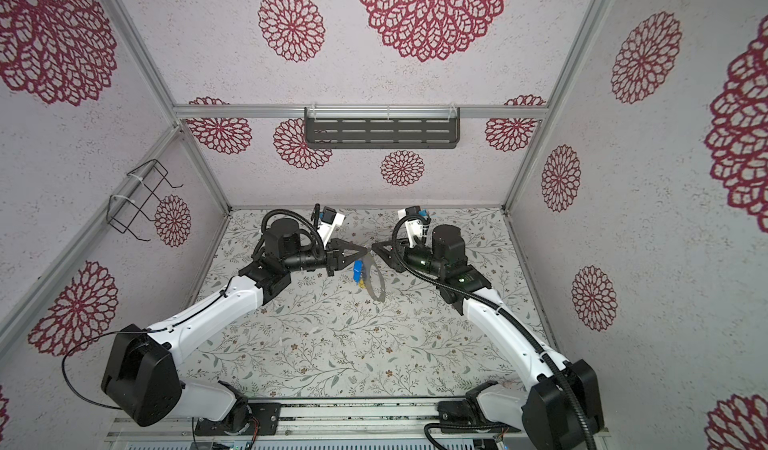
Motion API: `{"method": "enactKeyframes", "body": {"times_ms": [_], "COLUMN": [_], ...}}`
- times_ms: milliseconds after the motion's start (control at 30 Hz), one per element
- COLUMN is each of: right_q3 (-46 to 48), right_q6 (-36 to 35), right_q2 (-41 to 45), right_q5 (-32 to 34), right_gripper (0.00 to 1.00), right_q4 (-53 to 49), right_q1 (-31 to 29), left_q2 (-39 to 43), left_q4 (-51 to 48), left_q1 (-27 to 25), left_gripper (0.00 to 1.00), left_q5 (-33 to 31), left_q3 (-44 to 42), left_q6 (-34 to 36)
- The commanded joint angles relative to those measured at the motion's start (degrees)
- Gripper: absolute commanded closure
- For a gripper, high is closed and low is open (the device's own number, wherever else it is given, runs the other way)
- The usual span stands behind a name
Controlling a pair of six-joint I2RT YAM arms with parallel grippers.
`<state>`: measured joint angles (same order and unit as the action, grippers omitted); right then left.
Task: Remove the keys from the keyring
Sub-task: 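Grasp the raised keyring plate with the right gripper beside the left gripper, then hold the keyring plate upright between both grippers above the table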
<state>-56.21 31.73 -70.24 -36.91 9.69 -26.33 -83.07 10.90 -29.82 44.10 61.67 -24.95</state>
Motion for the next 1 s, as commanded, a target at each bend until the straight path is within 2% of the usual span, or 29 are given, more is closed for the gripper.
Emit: {"method": "enactKeyframes", "body": {"times_ms": [0,133,267,733,967], "right_q3": [-0.09,0.04,0.63,1.19,1.58], "right_q6": [1.18,1.26,1.77,3.55,3.85], "right_q2": [0.13,-0.80,-0.87,-1.84,-1.62], "right_q5": [-3.07,-3.21,-3.52,-5.32,-5.52], "right_gripper": [0.75,0.81,0.83,0.80,0.93], "right_q4": [4.53,4.82,5.95,9.48,10.11], "right_q1": [0.22,0.23,0.26,0.26,0.29], "left_q2": [-0.33,-1.08,-1.55,-3.24,-3.52], "left_q4": [3.32,3.34,3.68,5.28,5.71], "left_q1": [0.56,0.62,0.62,0.67,0.80], "left_gripper": [1.00,1.00,1.00,1.00,1.00], "left_q5": [0.94,1.50,1.83,3.16,3.13], "left_q3": [2.07,2.36,2.49,3.02,3.19], "left_q6": [-0.19,-0.31,-0.66,-2.04,-2.50]}}
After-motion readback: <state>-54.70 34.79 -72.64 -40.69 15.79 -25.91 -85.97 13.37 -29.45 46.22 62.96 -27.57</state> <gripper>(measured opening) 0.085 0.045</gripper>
